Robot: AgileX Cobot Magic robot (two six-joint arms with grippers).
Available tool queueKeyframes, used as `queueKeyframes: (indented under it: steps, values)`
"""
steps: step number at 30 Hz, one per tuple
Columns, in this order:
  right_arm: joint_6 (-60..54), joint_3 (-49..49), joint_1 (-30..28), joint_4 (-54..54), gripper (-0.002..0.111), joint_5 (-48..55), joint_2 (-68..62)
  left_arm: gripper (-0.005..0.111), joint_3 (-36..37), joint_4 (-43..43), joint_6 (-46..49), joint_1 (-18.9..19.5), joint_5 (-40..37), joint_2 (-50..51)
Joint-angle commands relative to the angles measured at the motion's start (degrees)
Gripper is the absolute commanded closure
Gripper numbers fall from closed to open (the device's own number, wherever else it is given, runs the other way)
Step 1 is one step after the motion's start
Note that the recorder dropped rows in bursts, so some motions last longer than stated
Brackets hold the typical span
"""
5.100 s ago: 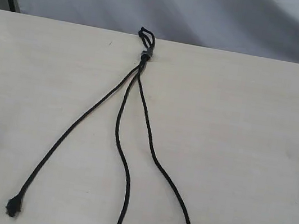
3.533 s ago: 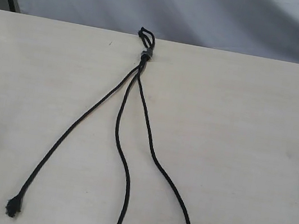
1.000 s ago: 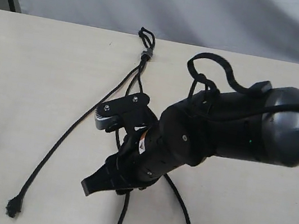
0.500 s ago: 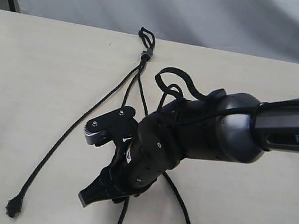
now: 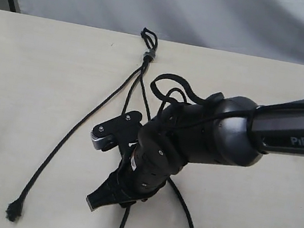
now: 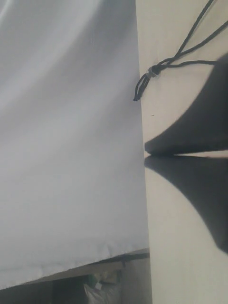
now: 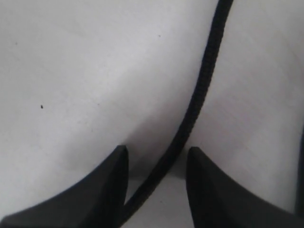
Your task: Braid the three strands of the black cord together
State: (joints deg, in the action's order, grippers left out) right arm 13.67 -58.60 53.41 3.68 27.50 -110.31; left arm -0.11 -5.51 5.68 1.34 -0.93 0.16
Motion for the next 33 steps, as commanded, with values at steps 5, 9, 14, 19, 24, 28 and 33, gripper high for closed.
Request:
queueKeyframes:
  steps: [5,9,14,19,24,28,33]
  values:
    - [-0.1,0.0,-0.2,-0.6,0.087,3.0,-0.6,0.106,0.1,-0.5,0.0,0.1,0.6,-0.2]
    - [-1.9,-0.7,-0.5,0.8,0.109,4.8,2.6,0.106,0.1,-0.5,0.0,0.1,0.6,-0.2]
    - [-1.9,-3.5,-7.4,5.9,0.109,10.2,11.4,0.106,0.1,-0.5,0.0,0.1,0.6,-0.2]
    - [-1.9,-3.6,-24.5,8.0,0.109,15.7,16.1,0.106,0.1,-0.5,0.0,0.1,0.6,-0.2]
    - [-0.2,3.0,-36.1,8.0,0.109,12.4,14.9,0.106,0.1,-0.5,0.0,0.1,0.6,-0.2]
    - [2.2,8.2,-40.0,7.0,0.109,8.6,12.4,0.106,0.1,-0.5,0.0,0.1,0.6,-0.2]
    - [2.2,9.9,-37.8,6.6,0.109,5.7,6.2,0.106,0.1,-0.5,0.0,0.1,0.6,-0.2]
